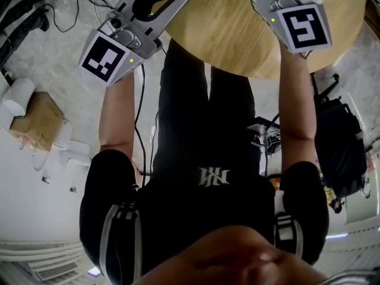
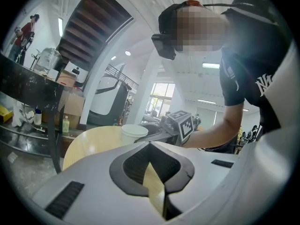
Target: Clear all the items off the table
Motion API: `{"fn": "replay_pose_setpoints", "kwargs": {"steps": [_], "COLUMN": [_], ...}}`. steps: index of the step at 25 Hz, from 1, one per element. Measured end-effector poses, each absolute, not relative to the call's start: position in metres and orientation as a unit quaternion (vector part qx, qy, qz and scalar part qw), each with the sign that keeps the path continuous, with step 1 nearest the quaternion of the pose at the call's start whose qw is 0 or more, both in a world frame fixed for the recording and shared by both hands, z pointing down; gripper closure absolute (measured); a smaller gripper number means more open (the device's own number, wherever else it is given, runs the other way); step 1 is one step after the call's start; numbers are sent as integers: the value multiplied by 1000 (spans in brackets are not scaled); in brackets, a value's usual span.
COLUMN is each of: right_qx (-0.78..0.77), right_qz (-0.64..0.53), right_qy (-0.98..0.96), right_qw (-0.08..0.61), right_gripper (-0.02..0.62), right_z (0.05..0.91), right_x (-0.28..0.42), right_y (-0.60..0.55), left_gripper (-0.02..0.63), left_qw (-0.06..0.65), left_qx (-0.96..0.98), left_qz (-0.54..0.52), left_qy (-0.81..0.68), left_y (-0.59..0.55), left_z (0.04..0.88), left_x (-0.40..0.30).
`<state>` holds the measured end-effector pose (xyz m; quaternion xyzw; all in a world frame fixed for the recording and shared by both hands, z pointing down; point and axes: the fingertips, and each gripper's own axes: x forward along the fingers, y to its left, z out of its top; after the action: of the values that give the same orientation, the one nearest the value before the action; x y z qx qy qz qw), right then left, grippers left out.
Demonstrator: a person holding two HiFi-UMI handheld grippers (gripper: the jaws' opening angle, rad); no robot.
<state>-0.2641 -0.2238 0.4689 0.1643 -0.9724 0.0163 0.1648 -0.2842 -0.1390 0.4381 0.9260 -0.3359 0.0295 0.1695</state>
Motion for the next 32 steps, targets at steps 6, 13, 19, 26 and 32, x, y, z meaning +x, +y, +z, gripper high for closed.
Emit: {"fn": "replay_pose_setpoints", "kwargs": {"steps": [6,13,19,26,32], "right_qx": [169,176,182,160,135], "right_qz": [24,3,-15,-51,-64], "right_qy": [-978,-977,-976,-981,-985], "right_qw": [123,124,118,96,81], "right_gripper": [282,291,298,301,301], "right_z": [417,337,264,188,155], "right_x": [-266,-253,-224,-234,-266], "right_y": [-218,-210,-213,-216,-221], "left_gripper": [594,594,594,594,594], "left_qw": [157,149,146,135,133], "left_qx": [924,916,912,898,888], "left_qz": [30,43,58,50,47], "left_qy": [-346,-370,-378,-415,-439], "left_y": [-142,-141,-143,-145,-152], "left_z": [406,338,275,216,196], "left_x": [-286,-286,-262,-276,-308]}}
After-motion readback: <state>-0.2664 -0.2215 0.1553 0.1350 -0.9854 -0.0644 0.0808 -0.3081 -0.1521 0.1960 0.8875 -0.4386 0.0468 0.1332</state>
